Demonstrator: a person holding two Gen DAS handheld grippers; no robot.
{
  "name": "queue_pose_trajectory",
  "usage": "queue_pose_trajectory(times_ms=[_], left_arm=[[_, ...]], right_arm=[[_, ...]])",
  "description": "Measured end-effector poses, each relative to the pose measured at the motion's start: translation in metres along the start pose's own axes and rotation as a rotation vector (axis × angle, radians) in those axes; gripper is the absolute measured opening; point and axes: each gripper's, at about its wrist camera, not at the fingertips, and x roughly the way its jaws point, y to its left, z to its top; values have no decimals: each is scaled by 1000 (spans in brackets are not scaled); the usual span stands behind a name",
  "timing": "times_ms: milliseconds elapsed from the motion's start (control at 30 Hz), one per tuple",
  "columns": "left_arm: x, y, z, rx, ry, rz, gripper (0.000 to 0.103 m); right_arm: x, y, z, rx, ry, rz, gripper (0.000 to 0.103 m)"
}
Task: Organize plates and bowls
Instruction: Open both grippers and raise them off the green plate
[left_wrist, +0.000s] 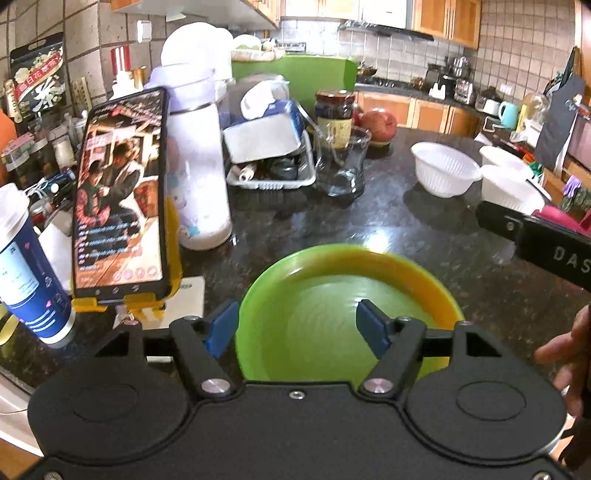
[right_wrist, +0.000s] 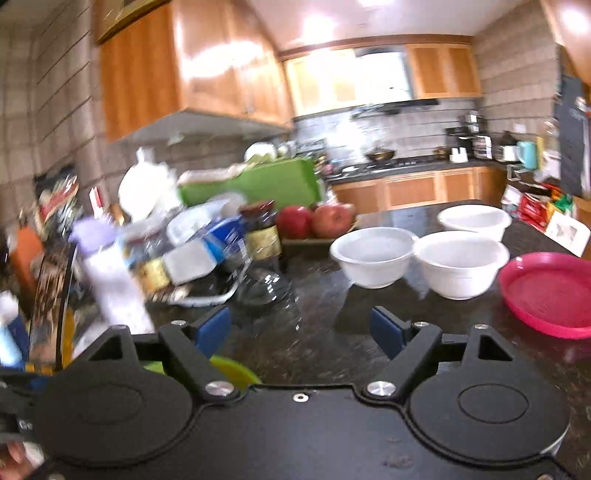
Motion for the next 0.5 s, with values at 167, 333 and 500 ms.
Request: queue_pose_trajectory(times_ms=[167,333,500], left_arm=[[4,-13,9,28,-22,-50,73],[9,-35,16,78,-39,-105,75],[19,-61,24,111,-19,-135,75]], right_arm=[[-14,-22,5,18,-64,-104,88],[-34,-51,7,39,-135,-239,88],[-45,-87,12,24,-157,-328,86]])
